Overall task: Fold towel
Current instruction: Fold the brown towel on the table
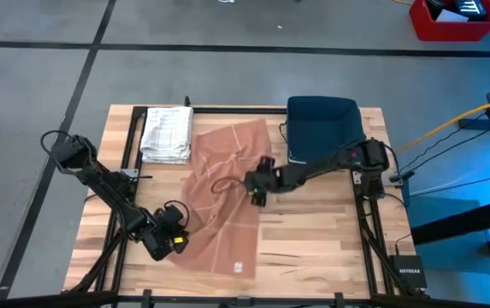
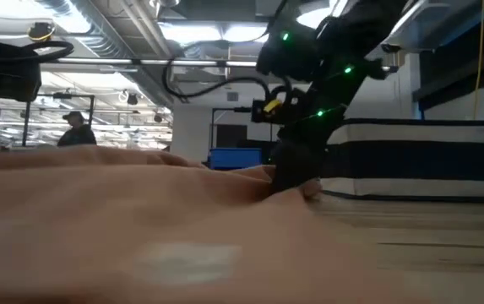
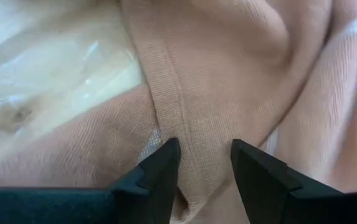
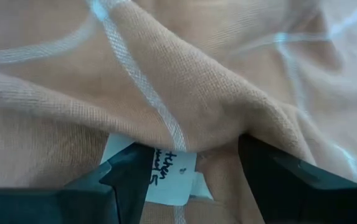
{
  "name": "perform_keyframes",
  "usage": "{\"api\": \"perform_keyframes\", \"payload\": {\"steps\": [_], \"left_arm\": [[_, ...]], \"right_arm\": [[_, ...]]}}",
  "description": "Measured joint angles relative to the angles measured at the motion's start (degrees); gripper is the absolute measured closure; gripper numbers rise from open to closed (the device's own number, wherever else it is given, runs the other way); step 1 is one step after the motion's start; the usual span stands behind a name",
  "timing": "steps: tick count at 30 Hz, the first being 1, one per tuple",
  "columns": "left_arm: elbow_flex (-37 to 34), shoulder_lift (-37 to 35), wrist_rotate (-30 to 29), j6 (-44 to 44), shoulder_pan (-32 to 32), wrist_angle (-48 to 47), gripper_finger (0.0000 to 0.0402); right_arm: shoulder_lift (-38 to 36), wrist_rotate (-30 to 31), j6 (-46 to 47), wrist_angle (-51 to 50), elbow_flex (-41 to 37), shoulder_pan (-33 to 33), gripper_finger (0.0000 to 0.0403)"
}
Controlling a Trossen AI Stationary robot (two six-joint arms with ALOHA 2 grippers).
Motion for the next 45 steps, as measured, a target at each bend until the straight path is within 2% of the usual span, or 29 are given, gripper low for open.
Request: {"api": "perform_keyframes", "payload": {"steps": [4, 8, 11, 13, 15, 19, 22, 28, 32, 35, 38, 45], "left_arm": [[-0.1, 0.1, -3.7, -0.6, 0.4, -0.2, 0.0259], [-0.2, 0.1, -5.3, -0.6, 0.4, 0.1, 0.0259], [-0.2, 0.3, -4.3, -1.2, 0.1, 1.0, 0.0259], [-0.1, 0.7, -3.5, -2.5, -0.9, 2.9, 0.0259], [-0.1, 1.5, -3.4, -5.1, -2.3, 5.2, 0.0259], [0.0, 2.9, -3.0, -7.2, -4.2, 10.1, 0.0259], [1.6, 2.6, -3.9, -2.2, -4.6, 8.8, 0.0259], [8.9, -1.3, -6.5, 11.5, -3.4, -3.0, 0.0259], [10.7, -1.9, -8.9, 21.0, -2.5, -2.4, 0.0259], [10.6, -1.8, -9.7, 24.5, -0.5, -2.1, 0.0257], [10.6, -1.9, -8.8, 28.2, 2.6, -0.8, 0.0241], [10.6, -1.9, -1.2, 42.5, 8.2, 6.8, 0.0173]], "right_arm": [[-0.4, -0.4, -3.6, -1.0, 0.0, -4.2, 0.0160], [-2.2, -2.3, -3.4, -6.4, 0.0, -4.8, 0.0160], [-5.3, -1.0, 0.0, -13.6, -0.3, -3.1, 0.0160], [-7.4, -2.7, 2.7, -18.0, -0.6, -1.5, 0.0160], [-9.0, -4.9, 4.4, -19.1, -0.6, 0.4, 0.0160], [-10.3, -3.1, 5.4, -19.0, -0.6, 4.0, 0.0160], [-10.6, -2.6, 6.0, -19.3, 0.5, 6.2, 0.0160], [-14.1, -4.3, 8.9, -18.9, 2.1, 12.9, 0.0160], [-16.1, -4.0, 9.7, -17.5, 2.1, 18.6, 0.0160], [-16.4, -2.1, 9.7, -14.2, 2.1, 22.5, 0.0160], [-16.4, -1.6, 9.7, -11.9, 2.1, 25.0, 0.0160], [-16.4, -3.1, 9.9, -6.0, 2.1, 25.6, 0.0160]]}}
